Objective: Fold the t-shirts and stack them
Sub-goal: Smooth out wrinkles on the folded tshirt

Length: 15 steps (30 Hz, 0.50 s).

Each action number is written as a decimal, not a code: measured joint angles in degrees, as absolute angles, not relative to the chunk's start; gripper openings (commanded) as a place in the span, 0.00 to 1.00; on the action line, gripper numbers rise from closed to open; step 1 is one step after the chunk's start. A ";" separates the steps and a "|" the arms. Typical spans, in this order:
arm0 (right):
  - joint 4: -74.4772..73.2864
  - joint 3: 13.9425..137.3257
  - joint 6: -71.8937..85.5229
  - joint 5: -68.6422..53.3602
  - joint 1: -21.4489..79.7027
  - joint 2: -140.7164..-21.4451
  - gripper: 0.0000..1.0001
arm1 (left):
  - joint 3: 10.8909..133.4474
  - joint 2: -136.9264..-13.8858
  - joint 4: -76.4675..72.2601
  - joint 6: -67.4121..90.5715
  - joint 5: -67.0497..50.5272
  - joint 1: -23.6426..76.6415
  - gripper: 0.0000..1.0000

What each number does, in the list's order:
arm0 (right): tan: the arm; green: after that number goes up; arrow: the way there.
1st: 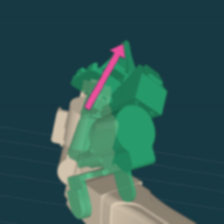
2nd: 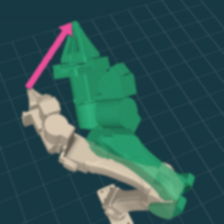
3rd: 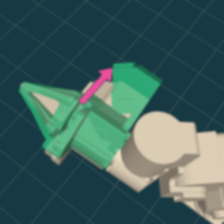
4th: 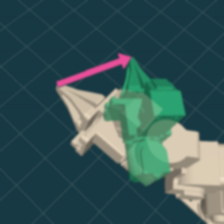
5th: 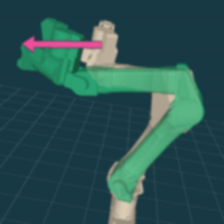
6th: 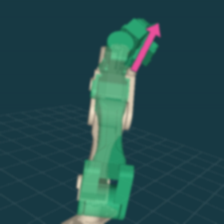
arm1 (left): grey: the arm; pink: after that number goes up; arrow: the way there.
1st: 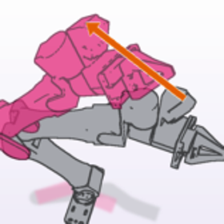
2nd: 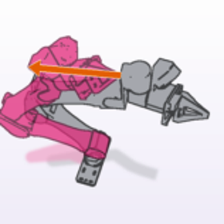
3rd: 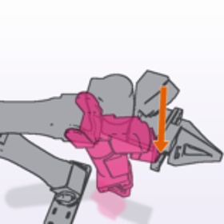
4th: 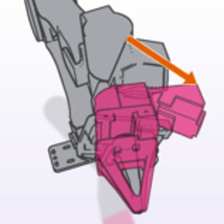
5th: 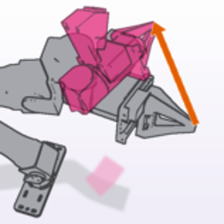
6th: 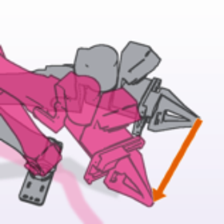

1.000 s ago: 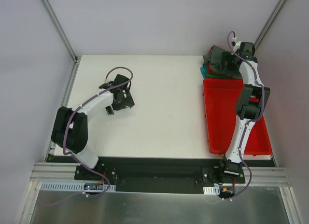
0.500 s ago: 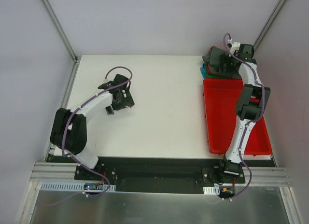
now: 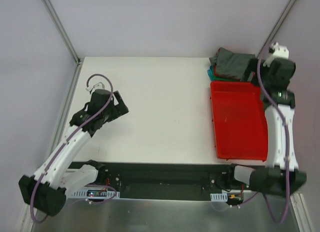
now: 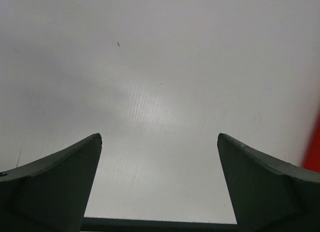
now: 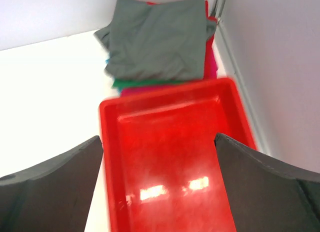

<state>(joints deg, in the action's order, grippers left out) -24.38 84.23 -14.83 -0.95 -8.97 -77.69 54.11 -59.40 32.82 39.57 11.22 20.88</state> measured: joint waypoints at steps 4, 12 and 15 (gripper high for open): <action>-26.17 61.98 -6.61 -0.78 -4.47 -52.71 0.96 | 48.14 -47.29 33.58 39.92 10.33 20.88 0.99; -35.38 33.91 5.08 -7.81 -0.86 -28.60 0.96 | 41.08 -39.31 36.75 41.67 7.66 20.88 0.99; -37.28 32.38 6.50 -7.62 -0.86 -22.48 0.96 | 39.20 -38.17 37.63 42.44 7.60 20.88 0.99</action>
